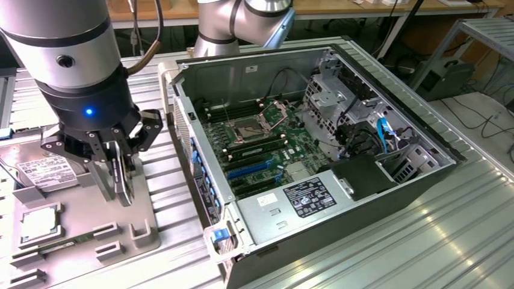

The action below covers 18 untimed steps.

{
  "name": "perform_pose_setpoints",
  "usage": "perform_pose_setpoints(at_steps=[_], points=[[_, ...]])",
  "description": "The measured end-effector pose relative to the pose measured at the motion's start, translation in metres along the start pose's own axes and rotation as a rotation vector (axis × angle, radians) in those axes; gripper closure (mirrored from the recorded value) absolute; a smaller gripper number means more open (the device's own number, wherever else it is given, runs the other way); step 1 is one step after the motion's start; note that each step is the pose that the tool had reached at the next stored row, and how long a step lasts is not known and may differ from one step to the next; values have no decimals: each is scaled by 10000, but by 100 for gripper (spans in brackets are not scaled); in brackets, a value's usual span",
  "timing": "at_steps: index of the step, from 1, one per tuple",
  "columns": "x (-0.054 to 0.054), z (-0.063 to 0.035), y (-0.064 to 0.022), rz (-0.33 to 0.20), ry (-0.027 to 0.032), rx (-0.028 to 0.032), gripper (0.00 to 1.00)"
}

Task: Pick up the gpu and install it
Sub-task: 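Pick up the gpu and move the gpu toward the slot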

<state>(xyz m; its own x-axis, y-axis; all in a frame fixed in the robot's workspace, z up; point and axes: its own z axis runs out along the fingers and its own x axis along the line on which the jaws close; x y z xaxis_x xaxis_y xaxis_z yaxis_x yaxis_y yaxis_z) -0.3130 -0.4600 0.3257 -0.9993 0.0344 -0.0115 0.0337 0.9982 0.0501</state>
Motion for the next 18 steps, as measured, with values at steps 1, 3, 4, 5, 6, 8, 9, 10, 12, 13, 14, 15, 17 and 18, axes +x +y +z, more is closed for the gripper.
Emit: perform_pose_setpoints(at_steps=[1,3,4,5,6,8,9,10,12,13,14,15,17,18], points=[[0,-10,1,0,0,0,72],[0,-33,2,0,-1,-1,72],[0,-44,2,0,-1,0,72],[0,-56,3,0,-1,0,72],[-1,-68,3,0,-1,0,72],[-1,-98,5,0,-1,-1,72],[-1,-111,5,0,-1,0,72],[-1,-126,6,0,0,0,72],[-1,-153,8,0,0,0,72],[-2,-169,8,0,-1,-1,72],[-2,-181,9,0,-2,-2,72],[-2,-193,9,0,-1,0,72],[-2,-224,11,1,0,0,72],[-2,-237,12,1,-1,0,72]])
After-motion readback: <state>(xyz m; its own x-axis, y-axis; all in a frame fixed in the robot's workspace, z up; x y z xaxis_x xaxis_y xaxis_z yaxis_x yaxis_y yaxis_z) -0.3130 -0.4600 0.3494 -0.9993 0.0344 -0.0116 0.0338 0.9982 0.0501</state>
